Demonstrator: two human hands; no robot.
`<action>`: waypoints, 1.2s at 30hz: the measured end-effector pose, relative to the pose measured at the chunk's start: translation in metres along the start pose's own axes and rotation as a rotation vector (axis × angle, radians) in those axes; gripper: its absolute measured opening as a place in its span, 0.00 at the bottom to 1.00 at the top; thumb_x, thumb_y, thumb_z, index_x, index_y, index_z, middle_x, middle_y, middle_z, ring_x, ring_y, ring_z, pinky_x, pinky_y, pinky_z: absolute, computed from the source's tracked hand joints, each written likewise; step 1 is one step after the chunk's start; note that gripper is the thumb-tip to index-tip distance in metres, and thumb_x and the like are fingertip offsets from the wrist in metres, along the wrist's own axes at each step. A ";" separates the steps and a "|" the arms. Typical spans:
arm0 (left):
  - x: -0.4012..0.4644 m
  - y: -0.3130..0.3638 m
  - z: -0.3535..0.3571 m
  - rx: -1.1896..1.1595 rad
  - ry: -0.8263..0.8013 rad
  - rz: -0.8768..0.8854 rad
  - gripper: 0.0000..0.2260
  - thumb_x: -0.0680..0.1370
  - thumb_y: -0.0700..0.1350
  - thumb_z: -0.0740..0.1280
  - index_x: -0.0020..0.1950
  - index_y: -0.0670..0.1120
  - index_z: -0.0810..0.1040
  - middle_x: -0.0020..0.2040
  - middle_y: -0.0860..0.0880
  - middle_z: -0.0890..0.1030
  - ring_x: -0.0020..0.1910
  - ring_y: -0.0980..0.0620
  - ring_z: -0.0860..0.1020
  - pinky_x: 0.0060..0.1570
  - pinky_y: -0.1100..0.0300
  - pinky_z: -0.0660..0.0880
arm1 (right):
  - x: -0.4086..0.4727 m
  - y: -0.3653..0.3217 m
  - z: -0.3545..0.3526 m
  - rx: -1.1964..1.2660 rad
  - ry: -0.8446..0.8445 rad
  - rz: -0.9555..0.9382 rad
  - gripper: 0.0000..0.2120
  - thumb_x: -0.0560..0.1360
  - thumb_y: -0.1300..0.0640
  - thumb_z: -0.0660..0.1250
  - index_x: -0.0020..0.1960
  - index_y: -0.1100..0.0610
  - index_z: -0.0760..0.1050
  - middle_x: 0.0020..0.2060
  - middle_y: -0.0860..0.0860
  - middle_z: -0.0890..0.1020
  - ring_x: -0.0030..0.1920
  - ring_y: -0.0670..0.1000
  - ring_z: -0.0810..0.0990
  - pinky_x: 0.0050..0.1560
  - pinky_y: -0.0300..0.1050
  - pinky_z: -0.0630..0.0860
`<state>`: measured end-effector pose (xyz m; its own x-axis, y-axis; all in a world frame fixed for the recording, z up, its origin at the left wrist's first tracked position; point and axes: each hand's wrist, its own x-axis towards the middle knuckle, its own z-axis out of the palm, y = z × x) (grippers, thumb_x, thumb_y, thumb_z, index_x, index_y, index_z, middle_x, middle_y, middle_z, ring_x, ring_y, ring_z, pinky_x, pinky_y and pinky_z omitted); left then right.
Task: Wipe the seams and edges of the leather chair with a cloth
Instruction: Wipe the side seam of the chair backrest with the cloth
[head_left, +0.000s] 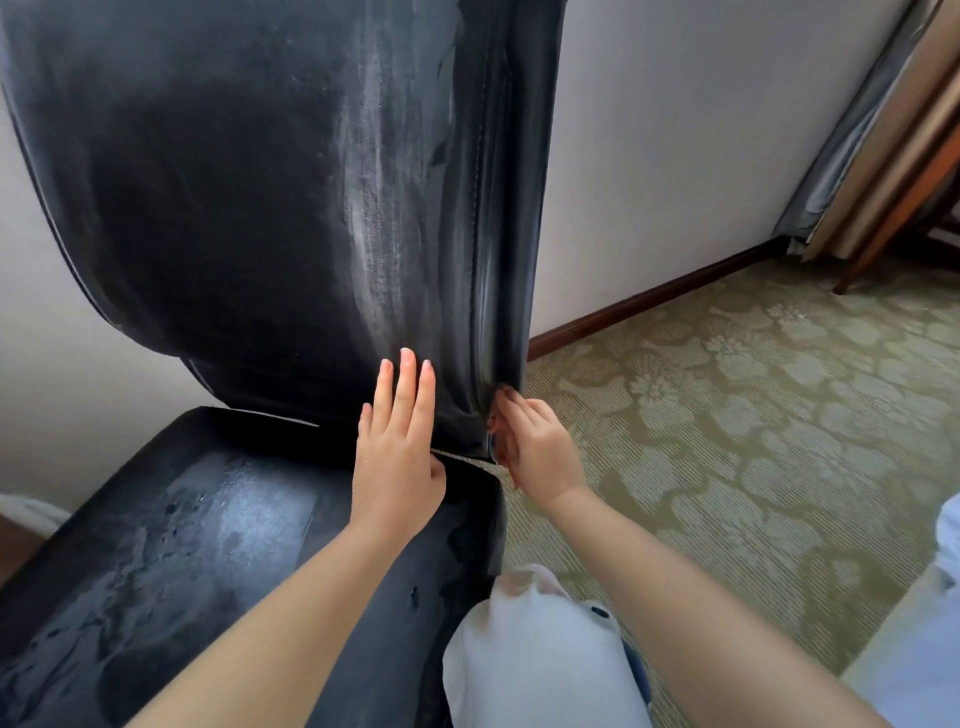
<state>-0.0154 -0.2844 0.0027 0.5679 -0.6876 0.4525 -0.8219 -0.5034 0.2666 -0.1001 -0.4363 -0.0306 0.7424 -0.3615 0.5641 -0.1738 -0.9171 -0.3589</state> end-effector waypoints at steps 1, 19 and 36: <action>-0.001 -0.001 0.002 0.011 0.004 0.000 0.48 0.63 0.30 0.70 0.76 0.45 0.47 0.77 0.49 0.45 0.76 0.44 0.48 0.67 0.39 0.65 | 0.000 0.005 0.002 0.001 0.004 -0.018 0.22 0.65 0.72 0.73 0.59 0.67 0.76 0.52 0.58 0.82 0.47 0.57 0.80 0.46 0.44 0.80; -0.029 -0.021 0.048 0.065 -0.417 -0.195 0.35 0.78 0.49 0.62 0.78 0.45 0.46 0.78 0.50 0.52 0.76 0.50 0.54 0.69 0.40 0.61 | -0.034 0.053 0.043 -0.385 -0.417 -0.252 0.19 0.72 0.67 0.56 0.60 0.63 0.77 0.54 0.56 0.81 0.52 0.54 0.78 0.48 0.44 0.77; -0.013 -0.032 0.052 0.229 -0.817 -0.161 0.26 0.80 0.60 0.54 0.77 0.52 0.56 0.77 0.52 0.55 0.76 0.47 0.52 0.65 0.34 0.63 | -0.018 0.019 0.008 -0.162 -0.082 -0.487 0.19 0.76 0.70 0.51 0.51 0.65 0.80 0.46 0.60 0.82 0.42 0.58 0.80 0.47 0.48 0.79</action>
<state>0.0053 -0.2867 -0.0561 0.6028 -0.7153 -0.3535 -0.7494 -0.6597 0.0570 -0.1118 -0.4457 -0.0538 0.8090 0.1221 0.5750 0.1113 -0.9923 0.0541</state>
